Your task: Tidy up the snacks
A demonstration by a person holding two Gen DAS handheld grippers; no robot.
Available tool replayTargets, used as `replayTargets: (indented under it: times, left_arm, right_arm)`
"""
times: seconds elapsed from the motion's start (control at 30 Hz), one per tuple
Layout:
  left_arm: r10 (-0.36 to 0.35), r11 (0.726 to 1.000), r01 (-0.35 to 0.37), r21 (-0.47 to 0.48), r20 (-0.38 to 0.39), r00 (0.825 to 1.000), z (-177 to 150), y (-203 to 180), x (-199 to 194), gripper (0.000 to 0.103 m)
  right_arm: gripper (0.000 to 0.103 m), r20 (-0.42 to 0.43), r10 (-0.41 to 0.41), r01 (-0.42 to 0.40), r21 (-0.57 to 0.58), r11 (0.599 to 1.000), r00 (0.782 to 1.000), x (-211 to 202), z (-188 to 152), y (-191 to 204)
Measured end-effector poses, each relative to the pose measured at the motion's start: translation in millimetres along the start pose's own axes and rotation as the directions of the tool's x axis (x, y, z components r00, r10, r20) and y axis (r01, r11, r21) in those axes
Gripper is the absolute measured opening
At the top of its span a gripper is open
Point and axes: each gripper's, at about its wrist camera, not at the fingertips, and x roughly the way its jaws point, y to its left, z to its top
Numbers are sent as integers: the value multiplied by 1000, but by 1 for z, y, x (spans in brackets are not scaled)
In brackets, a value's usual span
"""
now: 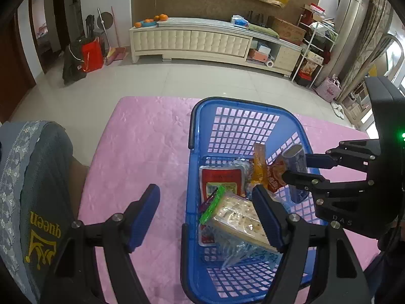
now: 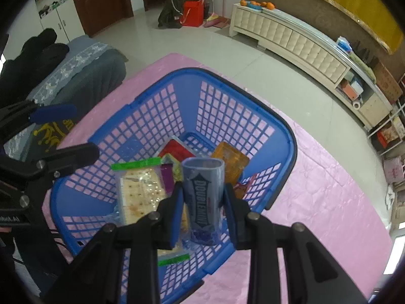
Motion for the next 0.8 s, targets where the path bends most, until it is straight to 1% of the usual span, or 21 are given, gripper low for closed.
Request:
replayTargets:
  times: [0.1,0.2,0.27,0.3,0.33,0.43,0.5,0.57,0.6,0.63,0.7,0.73,0.8]
  left_arm:
    - [1,1000,-2,16,4,1000,-3,-4,0,73]
    - [-8,1000,8,6,2,1000,-4,-3,-2,73]
    - [-11,1000,11,3,2,1000,-7,-3,-5,73]
    - [-6,1000,6,2,6,1000,-8,-3,-7,73]
    - [0,1000,0,3,13,1000,-9,-4,-9,73]
    - [15,1000,-16,16,50,999,-18,-9,-22,73]
    - [22,1000,-23,20,79,997,-26,-14,-32,73]
    - [19,999,-25,48,108,994,-34,-21,-43,73]
    - [21,998,-29,63,137,990,-40,-27,-52,73]
    - [22,997,-34,70,159,987,-44,-31,-58,73]
    - [19,997,-35,74,216,976,-58,-41,-75,73]
    - [19,997,-36,72,232,972,-62,-46,-81,73]
    - [9,997,-29,66,293,956,-77,-57,-99,73]
  right_arm:
    - [35,9,-12,12,-13,1000,1000,2,-1,1]
    - [35,13,-25,26,-16,1000,1000,2,-4,1]
    - [42,12,-33,33,-9,999,999,0,-5,2]
    - [51,17,-42,42,-8,999,999,-3,-7,2]
    - [57,25,-46,46,-7,999,999,-5,-8,2]
    - [64,70,-31,29,30,999,997,-22,-19,-1]
    - [66,109,-33,26,62,998,994,-36,-32,-2]
    - [67,163,-49,36,87,996,985,-54,-49,1]
    - [67,182,-56,40,94,995,982,-60,-54,3]
    - [67,224,-64,40,110,993,972,-74,-67,5]
    - [67,277,-70,31,145,989,958,-92,-83,7]
    - [68,297,-76,29,162,986,952,-99,-91,10]
    - [69,348,-85,12,205,979,934,-119,-116,14]
